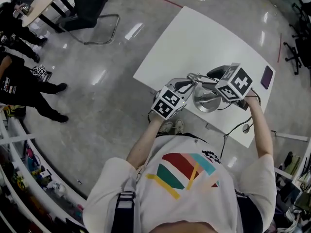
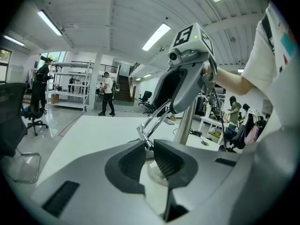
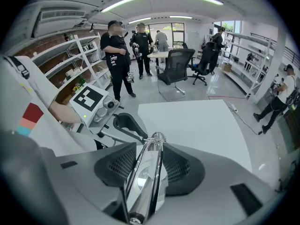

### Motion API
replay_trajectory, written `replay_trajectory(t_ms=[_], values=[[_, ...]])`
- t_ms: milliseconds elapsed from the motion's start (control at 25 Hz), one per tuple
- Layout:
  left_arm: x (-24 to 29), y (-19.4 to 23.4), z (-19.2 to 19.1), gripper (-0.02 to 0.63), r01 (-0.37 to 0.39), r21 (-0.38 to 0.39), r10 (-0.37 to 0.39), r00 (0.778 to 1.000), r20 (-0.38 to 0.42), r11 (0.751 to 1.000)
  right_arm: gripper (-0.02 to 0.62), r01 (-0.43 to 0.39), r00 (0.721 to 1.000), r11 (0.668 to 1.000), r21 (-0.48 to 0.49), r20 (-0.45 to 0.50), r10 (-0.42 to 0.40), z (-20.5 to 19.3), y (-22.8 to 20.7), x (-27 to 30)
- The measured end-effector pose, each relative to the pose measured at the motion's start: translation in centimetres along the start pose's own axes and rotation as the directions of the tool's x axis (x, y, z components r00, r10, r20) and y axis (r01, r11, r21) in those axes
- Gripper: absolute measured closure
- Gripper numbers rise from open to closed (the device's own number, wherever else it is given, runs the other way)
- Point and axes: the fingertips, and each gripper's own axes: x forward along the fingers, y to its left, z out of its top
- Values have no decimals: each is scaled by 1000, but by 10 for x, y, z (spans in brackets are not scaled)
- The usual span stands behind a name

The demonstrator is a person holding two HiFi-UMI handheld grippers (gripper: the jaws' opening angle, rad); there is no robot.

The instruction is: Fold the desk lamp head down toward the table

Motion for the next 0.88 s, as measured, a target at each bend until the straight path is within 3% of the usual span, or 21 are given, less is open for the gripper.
replay_trajectory(t_ms=[120,280,360,440,480,560,640,720,800,880], values=[[-14,1,-2,517,-43,-8,43,999,-5,999,436,62,997,998,12,45,-63,5,6,0],[-27,0,23,517,-64,-54,69,994,87,996,436,125,988,992,-34,92,-122,2,4,-12],[-34,4,37,518,-77,-70,85,989,120,995,436,282,954,950,-130,146,-263,8,-4,-37],[-40,9,54,518,-89,-56,96,983,155,994,436,475,869,864,-168,246,-429,22,-19,-80],[-44,10,65,518,-90,-50,98,978,182,995,436,534,823,835,-131,306,-478,30,-24,-103],[-49,7,91,518,-78,-33,84,965,247,996,436,578,734,816,21,424,-531,40,-27,-146],[-51,-2,124,518,-52,16,44,950,309,999,436,590,626,785,191,505,-594,39,-27,-179],[-53,-13,158,518,-34,72,5,932,363,997,436,588,516,733,342,540,-665,27,-28,-202],[-54,-27,189,518,-39,109,-9,910,415,993,436,522,415,700,487,571,-708,11,-28,-218],[-49,-44,213,518,-54,140,-16,891,454,989,436,403,305,685,607,617,-726,-9,-24,-233]])
